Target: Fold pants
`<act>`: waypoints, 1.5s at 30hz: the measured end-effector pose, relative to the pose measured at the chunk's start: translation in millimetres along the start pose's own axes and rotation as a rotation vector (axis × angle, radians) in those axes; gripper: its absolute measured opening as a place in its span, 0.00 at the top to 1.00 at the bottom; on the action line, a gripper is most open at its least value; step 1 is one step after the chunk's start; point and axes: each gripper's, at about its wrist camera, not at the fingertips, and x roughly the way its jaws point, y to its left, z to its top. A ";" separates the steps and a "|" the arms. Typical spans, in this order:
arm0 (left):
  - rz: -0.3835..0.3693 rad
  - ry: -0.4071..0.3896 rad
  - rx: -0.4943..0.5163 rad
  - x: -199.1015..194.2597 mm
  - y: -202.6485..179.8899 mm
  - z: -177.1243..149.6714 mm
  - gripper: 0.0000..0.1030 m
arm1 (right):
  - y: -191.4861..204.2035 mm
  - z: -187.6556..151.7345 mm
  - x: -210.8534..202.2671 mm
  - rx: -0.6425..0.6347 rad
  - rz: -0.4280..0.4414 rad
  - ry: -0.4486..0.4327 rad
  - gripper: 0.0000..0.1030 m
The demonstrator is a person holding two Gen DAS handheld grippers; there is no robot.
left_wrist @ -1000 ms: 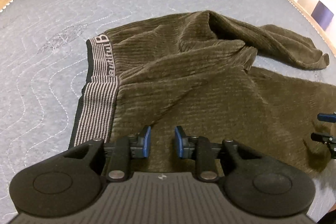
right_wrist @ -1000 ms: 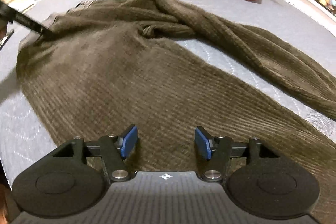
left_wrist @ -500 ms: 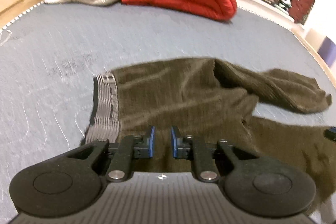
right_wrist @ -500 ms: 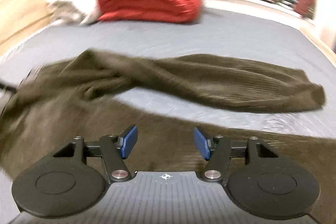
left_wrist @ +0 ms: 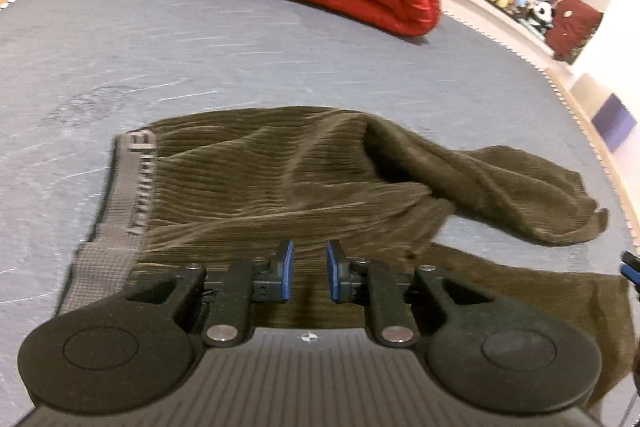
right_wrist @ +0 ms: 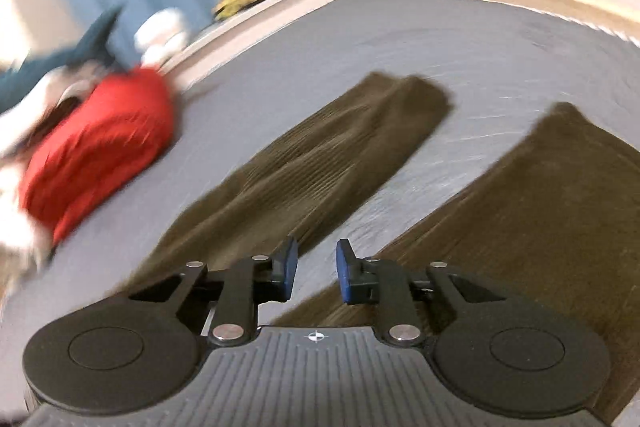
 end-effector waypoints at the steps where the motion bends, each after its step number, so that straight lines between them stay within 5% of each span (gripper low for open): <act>1: -0.014 -0.003 0.005 -0.5 -5.2 0.0 0.80 | -10.4 8.2 6.0 0.045 0.008 -0.008 0.78; 4: -0.020 -0.016 0.020 0.2 -14.2 2.1 0.78 | -31.7 27.7 28.8 0.135 -0.013 -0.023 0.74; 6: -0.014 -0.012 0.017 3.5 -14.4 3.0 0.78 | -43.2 40.2 52.3 0.157 -0.024 -0.008 0.55; 11: -0.016 0.000 -0.005 8.5 -7.2 7.4 0.78 | -58.2 58.5 124.2 0.159 -0.093 0.066 0.33; 15: -0.004 -0.004 -0.022 10.7 0.4 14.4 0.74 | -51.6 67.8 158.4 0.153 -0.112 0.064 0.31; 17: 0.001 -0.003 -0.037 12.1 4.0 17.4 0.73 | -35.6 69.4 169.8 0.065 -0.146 0.054 0.37; 18: 0.002 -0.003 -0.044 12.4 5.2 18.8 0.73 | -27.6 68.9 173.8 0.013 -0.176 0.041 0.59; 20: 0.003 -0.006 -0.050 12.2 6.1 20.9 0.73 | -17.4 68.3 172.6 -0.053 -0.219 -0.007 0.86; 31: -0.037 -0.013 -0.044 4.7 3.4 17.9 0.73 | 50.1 110.5 28.9 -0.045 0.016 -0.480 0.89; 36: -0.042 -0.017 -0.049 1.3 9.9 17.9 0.73 | 86.7 140.6 -22.8 -0.044 -0.027 -0.633 0.89; 41: -0.047 -0.010 -0.043 1.1 9.0 16.6 0.73 | 108.4 170.3 -9.0 -0.060 -0.138 -0.661 0.89; 45: -0.058 -0.012 -0.026 -1.5 5.9 16.4 0.73 | 108.5 204.4 82.0 -0.106 -0.286 -0.484 0.84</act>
